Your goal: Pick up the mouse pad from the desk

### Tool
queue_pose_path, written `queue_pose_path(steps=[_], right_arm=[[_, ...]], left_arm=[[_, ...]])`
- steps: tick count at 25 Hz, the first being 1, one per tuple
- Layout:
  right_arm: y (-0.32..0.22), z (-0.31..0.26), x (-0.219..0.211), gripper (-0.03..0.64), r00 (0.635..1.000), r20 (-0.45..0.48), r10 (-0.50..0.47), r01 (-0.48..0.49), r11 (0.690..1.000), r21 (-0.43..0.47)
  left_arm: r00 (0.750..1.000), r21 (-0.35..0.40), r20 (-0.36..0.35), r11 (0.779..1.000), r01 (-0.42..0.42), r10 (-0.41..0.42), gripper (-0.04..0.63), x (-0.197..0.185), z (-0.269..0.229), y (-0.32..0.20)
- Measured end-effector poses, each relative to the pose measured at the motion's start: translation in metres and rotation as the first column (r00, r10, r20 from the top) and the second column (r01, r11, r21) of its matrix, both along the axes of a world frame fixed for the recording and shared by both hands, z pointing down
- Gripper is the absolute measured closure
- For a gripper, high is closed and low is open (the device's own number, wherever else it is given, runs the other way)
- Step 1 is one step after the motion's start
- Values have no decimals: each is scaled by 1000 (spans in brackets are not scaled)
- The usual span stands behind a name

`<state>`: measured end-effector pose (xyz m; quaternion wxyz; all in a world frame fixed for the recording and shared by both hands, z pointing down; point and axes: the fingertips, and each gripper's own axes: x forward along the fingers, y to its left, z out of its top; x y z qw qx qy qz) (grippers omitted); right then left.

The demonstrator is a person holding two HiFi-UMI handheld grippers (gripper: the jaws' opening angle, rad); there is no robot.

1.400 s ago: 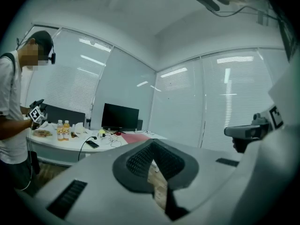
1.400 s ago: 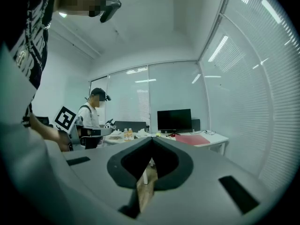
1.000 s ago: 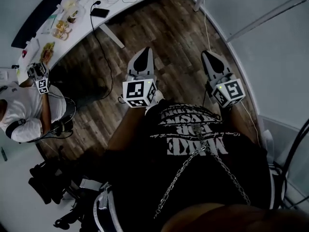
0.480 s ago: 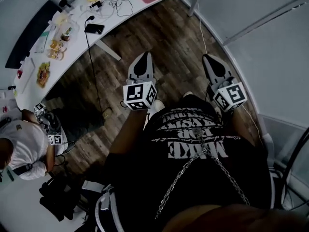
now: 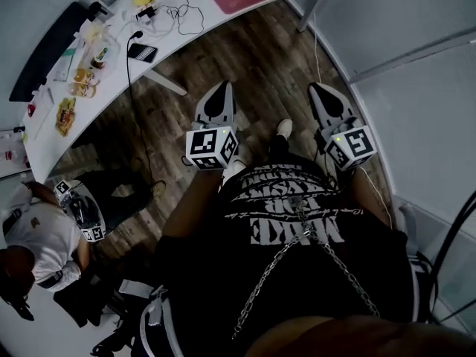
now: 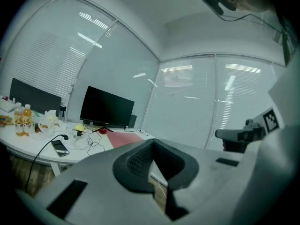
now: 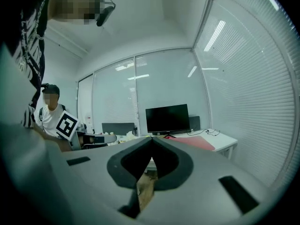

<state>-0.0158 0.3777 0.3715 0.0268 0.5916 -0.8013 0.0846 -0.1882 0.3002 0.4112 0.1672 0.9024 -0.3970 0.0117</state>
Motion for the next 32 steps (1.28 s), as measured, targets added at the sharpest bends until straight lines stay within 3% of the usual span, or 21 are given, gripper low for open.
queue_pose_path(steps=[9, 21, 32], right_arm=[[-83, -13, 66, 617, 993, 11, -113, 113, 994, 9], [-113, -17, 165, 617, 985, -19, -172, 173, 985, 26], [-137, -16, 190, 617, 988, 62, -142, 141, 990, 18]], left_arm=[[998, 14, -1, 998, 61, -61, 589, 74, -18, -68], [997, 37, -5, 996, 75, -75, 589, 177, -37, -97], [998, 34, 37, 998, 57, -58, 589, 200, -38, -113]])
